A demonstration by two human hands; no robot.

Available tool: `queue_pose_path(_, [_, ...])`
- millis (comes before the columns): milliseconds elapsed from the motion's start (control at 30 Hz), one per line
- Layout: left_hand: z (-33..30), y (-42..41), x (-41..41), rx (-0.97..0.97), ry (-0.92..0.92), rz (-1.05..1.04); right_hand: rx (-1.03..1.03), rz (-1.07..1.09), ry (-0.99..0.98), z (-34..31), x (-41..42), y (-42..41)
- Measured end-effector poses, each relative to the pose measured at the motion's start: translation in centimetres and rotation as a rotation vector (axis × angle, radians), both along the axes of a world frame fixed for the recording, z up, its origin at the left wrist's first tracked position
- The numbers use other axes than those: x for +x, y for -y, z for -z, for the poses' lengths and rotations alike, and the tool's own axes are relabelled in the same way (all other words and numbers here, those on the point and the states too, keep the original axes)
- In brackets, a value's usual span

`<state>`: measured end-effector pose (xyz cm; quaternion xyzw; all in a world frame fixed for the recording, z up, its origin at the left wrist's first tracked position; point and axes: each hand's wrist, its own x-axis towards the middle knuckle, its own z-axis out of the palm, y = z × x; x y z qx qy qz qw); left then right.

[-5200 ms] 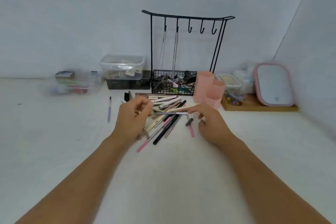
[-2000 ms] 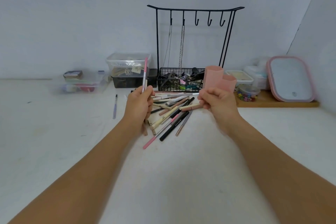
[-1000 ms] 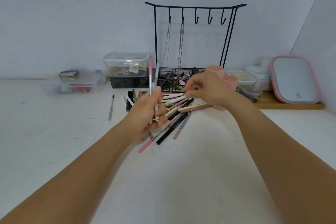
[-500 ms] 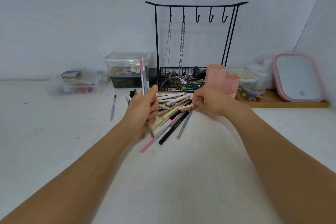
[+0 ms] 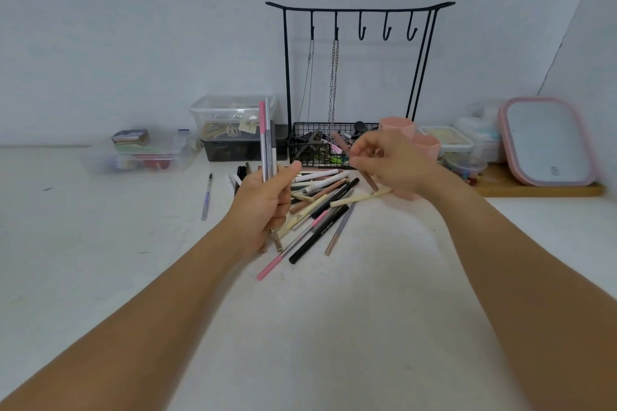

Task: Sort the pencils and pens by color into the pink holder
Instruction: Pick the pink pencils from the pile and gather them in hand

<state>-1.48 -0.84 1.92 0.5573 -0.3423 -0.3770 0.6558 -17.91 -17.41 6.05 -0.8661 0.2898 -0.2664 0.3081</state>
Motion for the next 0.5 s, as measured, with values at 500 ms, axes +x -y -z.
queue_pose_path(500, [0.3, -0.1, -0.5, -0.032, 0.137, 0.118, 0.471, -0.308, 0.212, -0.7, 3.7, -5.6])
